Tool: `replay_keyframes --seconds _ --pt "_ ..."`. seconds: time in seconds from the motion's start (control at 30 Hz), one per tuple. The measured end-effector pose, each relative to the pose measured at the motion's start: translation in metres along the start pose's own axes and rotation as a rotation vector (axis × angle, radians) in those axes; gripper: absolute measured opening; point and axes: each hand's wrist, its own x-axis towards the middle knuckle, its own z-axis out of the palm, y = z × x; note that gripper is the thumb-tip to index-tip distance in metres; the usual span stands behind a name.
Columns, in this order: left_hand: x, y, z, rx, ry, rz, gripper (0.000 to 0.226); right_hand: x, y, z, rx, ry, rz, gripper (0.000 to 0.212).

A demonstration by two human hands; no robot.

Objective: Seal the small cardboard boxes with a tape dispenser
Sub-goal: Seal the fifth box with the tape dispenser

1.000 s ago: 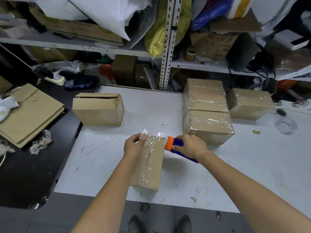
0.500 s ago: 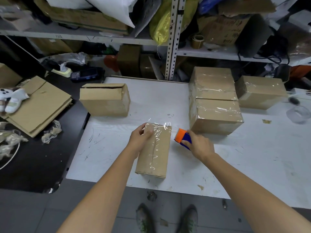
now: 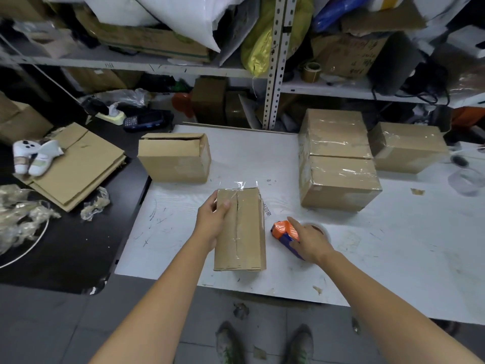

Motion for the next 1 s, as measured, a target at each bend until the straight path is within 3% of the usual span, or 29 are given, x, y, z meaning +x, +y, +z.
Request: replay_keyframes --seconds 0.07,0.17,0.27,0.37,0.57,0.7,0.77,1.0 --pt "-0.006 0.011 0.001 -0.006 -0.011 0.047 0.024 -0.007 -0.004 -0.021 -0.001 0.127 0.005 0.06" --pt "-0.013 0.033 0.006 -0.011 -0.006 0.095 0.035 -0.021 -0.033 -0.066 0.333 0.301 -0.095 0.051" --pt "-0.022 0.055 0.019 0.007 -0.019 0.181 0.03 -0.037 -0.08 -0.112 0.618 0.273 -0.253 0.057" --pt "-0.034 0.073 0.028 0.01 -0.023 0.227 0.029 -0.053 -0.111 -0.136 0.662 0.278 -0.351 0.055" --pt "-0.047 0.099 0.027 0.046 -0.019 0.253 0.056 -0.054 -0.106 -0.154 0.799 0.258 -0.369 0.049" --pt "-0.053 0.123 0.036 0.16 -0.021 0.298 0.059 -0.058 -0.099 -0.166 0.926 0.268 -0.411 0.032" --pt "-0.052 0.131 0.037 0.194 -0.031 0.32 0.059 -0.058 -0.098 -0.17 0.931 0.254 -0.426 0.034" --pt "-0.05 0.139 0.046 0.185 -0.07 0.321 0.031 -0.062 -0.092 -0.179 0.922 0.253 -0.494 0.05"
